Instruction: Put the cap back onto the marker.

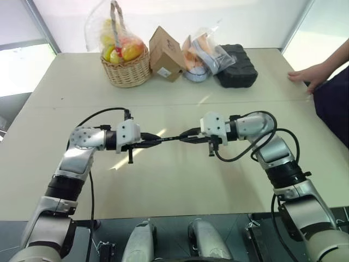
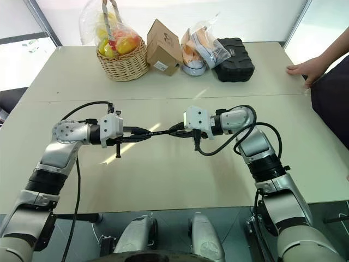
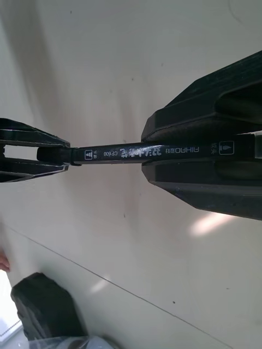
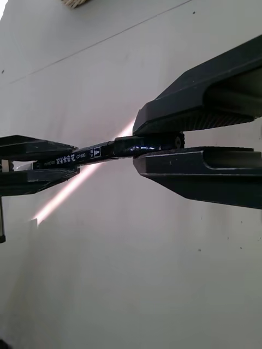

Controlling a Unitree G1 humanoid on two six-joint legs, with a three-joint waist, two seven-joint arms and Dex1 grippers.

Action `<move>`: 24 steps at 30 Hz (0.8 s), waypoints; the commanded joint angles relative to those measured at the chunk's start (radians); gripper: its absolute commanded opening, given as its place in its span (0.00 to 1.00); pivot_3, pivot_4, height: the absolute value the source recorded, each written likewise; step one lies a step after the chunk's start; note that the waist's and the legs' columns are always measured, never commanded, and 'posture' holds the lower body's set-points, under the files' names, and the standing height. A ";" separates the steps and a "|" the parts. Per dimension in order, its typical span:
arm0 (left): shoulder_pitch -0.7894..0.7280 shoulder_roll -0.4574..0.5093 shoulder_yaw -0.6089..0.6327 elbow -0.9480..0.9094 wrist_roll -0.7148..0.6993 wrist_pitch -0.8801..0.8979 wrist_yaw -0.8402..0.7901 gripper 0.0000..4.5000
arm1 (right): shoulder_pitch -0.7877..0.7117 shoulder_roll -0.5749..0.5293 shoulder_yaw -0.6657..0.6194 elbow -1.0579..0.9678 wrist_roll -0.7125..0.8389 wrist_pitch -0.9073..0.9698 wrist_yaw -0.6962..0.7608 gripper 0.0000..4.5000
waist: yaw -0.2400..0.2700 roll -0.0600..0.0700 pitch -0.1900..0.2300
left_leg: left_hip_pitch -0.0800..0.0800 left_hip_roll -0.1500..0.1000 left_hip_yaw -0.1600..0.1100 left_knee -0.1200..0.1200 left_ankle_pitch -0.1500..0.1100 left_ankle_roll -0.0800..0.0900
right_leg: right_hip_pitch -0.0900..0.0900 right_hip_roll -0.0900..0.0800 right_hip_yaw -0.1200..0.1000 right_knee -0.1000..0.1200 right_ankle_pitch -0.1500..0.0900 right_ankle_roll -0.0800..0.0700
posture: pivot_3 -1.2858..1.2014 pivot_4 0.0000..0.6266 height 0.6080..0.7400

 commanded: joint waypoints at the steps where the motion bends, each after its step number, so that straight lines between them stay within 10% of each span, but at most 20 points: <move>1: -0.015 -0.010 0.014 -0.048 -0.030 -0.053 -0.001 0.00 | 0.000 0.018 0.022 -0.078 0.038 0.006 0.030 0.02 | 0.000 0.000 0.000 | 0.000 0.000 0.000 0.000 0.000 0.000 | 0.000 0.000 0.000 0.000 0.000 0.000 | 0.52 0.24 1.00; 24: -0.048 -0.068 0.016 -0.094 -0.048 -0.017 0.052 0.00 | -0.029 0.067 0.048 -0.139 0.045 0.015 0.054 0.02 | 0.000 0.000 0.000 | 0.000 0.000 -0.001 0.003 0.000 0.000 | -0.001 0.001 0.000 0.005 0.000 0.000 | 0.52 0.24 1.00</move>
